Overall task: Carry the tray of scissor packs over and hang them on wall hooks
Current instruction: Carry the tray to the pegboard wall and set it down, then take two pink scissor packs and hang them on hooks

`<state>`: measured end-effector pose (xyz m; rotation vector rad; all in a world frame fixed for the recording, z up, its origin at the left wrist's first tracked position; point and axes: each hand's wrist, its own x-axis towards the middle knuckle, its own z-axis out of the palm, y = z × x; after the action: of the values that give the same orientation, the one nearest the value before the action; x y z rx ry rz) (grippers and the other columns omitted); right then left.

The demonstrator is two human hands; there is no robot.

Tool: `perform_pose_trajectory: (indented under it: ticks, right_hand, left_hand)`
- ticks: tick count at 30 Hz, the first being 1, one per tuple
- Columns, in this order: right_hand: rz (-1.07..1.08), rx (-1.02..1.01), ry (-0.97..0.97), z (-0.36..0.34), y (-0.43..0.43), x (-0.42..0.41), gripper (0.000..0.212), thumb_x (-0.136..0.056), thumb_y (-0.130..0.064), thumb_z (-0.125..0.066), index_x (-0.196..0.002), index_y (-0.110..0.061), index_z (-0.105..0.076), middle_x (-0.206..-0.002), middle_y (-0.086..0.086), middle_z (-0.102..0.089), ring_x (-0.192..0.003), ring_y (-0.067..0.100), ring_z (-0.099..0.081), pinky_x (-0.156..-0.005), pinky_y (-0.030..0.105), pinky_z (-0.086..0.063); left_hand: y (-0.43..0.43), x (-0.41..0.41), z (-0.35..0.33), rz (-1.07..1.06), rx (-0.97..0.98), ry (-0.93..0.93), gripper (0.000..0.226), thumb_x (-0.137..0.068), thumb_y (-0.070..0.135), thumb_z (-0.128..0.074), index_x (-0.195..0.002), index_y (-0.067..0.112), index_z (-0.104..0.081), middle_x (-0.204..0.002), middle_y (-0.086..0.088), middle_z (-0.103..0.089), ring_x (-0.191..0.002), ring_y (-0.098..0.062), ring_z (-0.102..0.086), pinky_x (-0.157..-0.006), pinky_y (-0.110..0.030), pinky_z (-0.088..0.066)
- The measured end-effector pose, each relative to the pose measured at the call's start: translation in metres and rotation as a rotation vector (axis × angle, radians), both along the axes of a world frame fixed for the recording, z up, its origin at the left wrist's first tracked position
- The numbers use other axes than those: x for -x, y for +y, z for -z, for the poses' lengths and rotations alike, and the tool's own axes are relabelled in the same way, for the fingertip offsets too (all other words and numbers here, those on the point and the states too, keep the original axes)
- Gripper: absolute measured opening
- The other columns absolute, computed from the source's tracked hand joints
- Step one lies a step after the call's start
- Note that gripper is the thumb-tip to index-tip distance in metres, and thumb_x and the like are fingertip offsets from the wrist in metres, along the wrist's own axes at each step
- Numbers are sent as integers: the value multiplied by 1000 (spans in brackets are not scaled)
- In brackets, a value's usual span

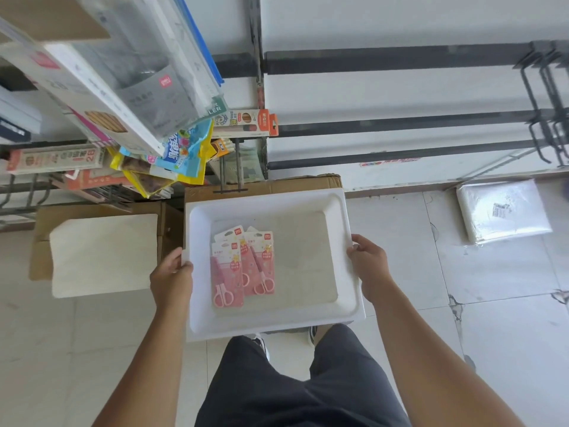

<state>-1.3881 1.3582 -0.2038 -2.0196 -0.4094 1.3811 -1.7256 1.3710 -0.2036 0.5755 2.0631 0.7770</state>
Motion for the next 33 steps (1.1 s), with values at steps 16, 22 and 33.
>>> perform_pose_trajectory:
  ticks: [16,22,33]
  right_hand:
    - [-294,-208,-351,-9,8,36,42,-87,-27,-63,-128,-31,-60,-141,-12,-52,-137,17,-40,-114,48,-34]
    - [-605,-258,-665,-6,9,64,41,-89,-22,-66,-130,-24,-61,-151,-1,-46,-142,24,-32,-116,43,-18]
    - [-582,21,-221,25,15,109,44,-95,-21,-60,-138,-21,-56,-143,2,-55,-129,21,-52,-99,33,-46]
  left_hand:
    - [-1,-2,14,87,-15,-20,43,-91,10,-63,-132,24,-59,-138,-1,-60,-123,-24,-58,-98,-44,-51]
    - [5,-1,17,69,-68,-39,41,-92,8,-62,-130,23,-61,-135,-1,-62,-122,-22,-60,-97,-41,-52]
    - [10,-12,14,212,-49,95,40,-94,10,-58,-132,21,-59,-147,-1,-52,-136,-22,-47,-107,-43,-44]
